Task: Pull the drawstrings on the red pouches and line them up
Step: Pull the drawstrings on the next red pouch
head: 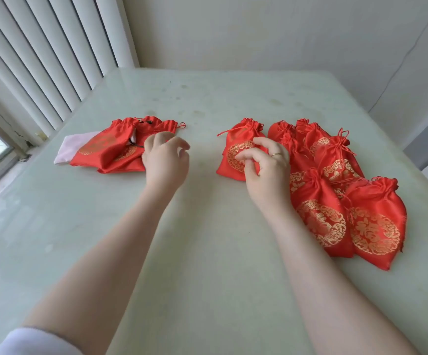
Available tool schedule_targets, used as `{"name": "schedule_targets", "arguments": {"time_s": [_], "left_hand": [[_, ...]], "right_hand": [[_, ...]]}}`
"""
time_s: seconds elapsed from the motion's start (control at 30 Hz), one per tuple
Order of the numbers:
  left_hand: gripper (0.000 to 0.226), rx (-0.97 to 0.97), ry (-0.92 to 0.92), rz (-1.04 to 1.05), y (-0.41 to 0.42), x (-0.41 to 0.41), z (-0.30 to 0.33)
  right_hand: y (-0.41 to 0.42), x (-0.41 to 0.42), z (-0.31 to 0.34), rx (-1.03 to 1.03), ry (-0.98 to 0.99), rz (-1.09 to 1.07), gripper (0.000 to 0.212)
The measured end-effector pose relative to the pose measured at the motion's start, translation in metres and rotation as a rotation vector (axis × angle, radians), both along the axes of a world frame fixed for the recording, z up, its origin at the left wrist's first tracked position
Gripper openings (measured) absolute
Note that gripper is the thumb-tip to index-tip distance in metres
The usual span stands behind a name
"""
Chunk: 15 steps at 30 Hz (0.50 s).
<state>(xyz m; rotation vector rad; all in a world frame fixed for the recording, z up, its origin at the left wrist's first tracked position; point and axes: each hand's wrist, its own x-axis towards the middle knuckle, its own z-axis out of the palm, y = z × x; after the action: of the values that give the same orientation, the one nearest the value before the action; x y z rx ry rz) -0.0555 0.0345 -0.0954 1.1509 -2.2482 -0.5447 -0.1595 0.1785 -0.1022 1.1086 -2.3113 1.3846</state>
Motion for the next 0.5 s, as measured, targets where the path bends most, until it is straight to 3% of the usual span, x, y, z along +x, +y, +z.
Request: {"name": "schedule_targets", "arguments": {"time_s": [0.1,0.33,0.5], "left_hand": [[0.028,-0.072,-0.176,0.076,-0.02,0.023,-0.003],[0.043,-0.074,-0.14,0.265,-0.043,0.051,0.002],[0.033,0.005,-0.234,0.299,-0.059,0.056,0.015]], "right_hand": [[-0.004,0.007,0.001,0.041,-0.037,0.058,0.024],[-0.011,0.019,0.001,0.099,-0.065,0.131,0.022],[-0.027,0.035,0.006,0.191,-0.078,0.212,0.021]]}}
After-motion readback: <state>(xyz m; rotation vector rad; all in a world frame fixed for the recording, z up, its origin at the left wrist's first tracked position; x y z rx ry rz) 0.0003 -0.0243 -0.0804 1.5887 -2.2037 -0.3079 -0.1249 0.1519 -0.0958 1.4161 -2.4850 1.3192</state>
